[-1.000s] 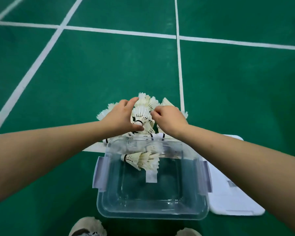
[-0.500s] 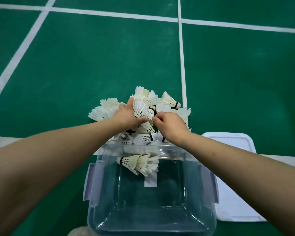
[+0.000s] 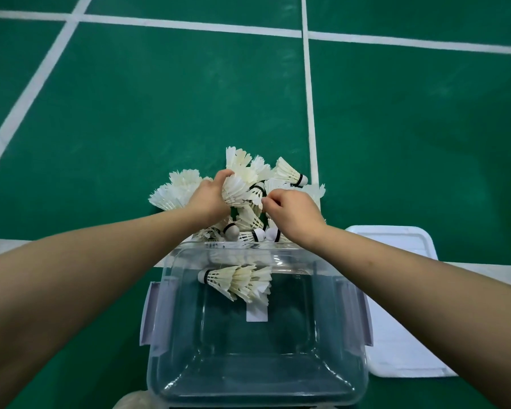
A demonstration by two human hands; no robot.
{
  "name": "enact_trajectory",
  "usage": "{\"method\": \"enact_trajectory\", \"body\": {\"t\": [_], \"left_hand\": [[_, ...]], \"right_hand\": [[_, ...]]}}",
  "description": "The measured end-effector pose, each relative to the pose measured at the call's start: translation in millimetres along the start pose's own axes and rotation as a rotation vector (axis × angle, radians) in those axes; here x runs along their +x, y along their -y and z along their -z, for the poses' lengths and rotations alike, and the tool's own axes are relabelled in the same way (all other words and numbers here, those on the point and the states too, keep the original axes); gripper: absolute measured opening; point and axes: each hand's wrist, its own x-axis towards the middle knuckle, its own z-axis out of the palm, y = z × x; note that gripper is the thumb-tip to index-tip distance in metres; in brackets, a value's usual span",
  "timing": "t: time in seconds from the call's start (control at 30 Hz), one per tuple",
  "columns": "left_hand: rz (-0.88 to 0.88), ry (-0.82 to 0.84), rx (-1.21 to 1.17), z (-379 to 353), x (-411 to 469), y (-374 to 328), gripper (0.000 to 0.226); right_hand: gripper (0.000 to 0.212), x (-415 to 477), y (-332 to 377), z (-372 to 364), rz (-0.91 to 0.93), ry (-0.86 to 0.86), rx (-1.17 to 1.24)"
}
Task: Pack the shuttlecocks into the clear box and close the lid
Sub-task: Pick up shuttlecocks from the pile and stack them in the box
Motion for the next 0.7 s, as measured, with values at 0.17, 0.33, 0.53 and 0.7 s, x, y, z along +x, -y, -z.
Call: {"method": "enact_trajectory", "body": {"t": [0.17,0.33,0.53,0.7], "left_hand": [[-0.018,-0.017,-0.001,4.3,-8.5,-5.2,0.078],[-0.054,-0.053,-0.016,15.2,-20.3,-10.8,0.077],[-0.276,-0.079,0.075,34.1,-40.9,-22.7,0.073],[-0.430,-0.097,0.132,50.3,-63.3,-36.2,0.070]], "right_hand": [[0.039,-3.9,0.9,5.0,-0.015,-0.007,0.013],[0.041,-10.1,5.6,10.5,-0.007,-0.035,0.011],[0.024,-23.0,10.8,19.5,-0.011,-0.084,0.010],[0.027,-39.8,26.1,34.2,0.023,-0.148,0.091]]}}
